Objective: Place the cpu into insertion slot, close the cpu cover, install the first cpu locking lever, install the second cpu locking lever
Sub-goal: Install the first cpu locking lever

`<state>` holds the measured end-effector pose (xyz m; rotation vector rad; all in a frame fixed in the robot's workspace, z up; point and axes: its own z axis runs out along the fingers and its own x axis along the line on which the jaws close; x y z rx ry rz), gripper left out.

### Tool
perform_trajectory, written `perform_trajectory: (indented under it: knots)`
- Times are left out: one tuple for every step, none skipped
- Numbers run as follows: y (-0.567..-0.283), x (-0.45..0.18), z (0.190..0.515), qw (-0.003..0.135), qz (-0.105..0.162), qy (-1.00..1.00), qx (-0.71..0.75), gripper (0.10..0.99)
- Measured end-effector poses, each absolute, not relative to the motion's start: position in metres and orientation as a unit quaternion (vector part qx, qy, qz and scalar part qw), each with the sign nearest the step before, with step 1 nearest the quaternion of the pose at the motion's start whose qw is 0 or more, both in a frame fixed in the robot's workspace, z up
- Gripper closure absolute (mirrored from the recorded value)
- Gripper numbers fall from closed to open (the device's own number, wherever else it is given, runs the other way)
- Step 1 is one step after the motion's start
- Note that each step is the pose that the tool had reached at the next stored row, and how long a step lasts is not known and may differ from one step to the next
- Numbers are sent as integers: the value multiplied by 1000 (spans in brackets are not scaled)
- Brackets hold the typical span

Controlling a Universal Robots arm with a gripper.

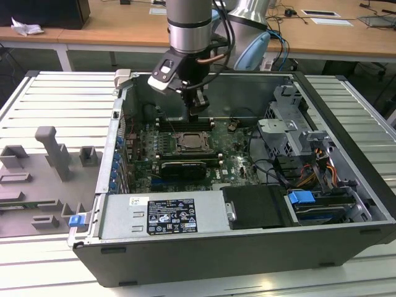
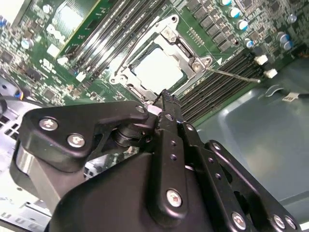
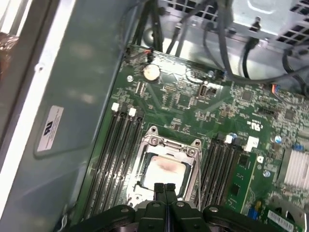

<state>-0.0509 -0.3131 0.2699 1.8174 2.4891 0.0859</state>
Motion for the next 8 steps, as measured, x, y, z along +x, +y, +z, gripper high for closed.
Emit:
perform_trajectory:
  knots:
    - [-313, -51, 270, 29, 28, 810, 585, 980]
    - [-313, -51, 270, 29, 28, 815, 578, 980]
    - [-313, -51, 270, 29, 28, 818, 573, 980]
    - [-313, -51, 270, 28, 29, 822, 568, 980]
    - [-313, -51, 270, 28, 29, 825, 563, 980]
    - [-313, -51, 270, 28, 29, 828, 559, 980]
    - [-313, -51, 270, 28, 29, 831, 555, 980]
    - [-313, -51, 270, 28, 29, 833, 551, 980]
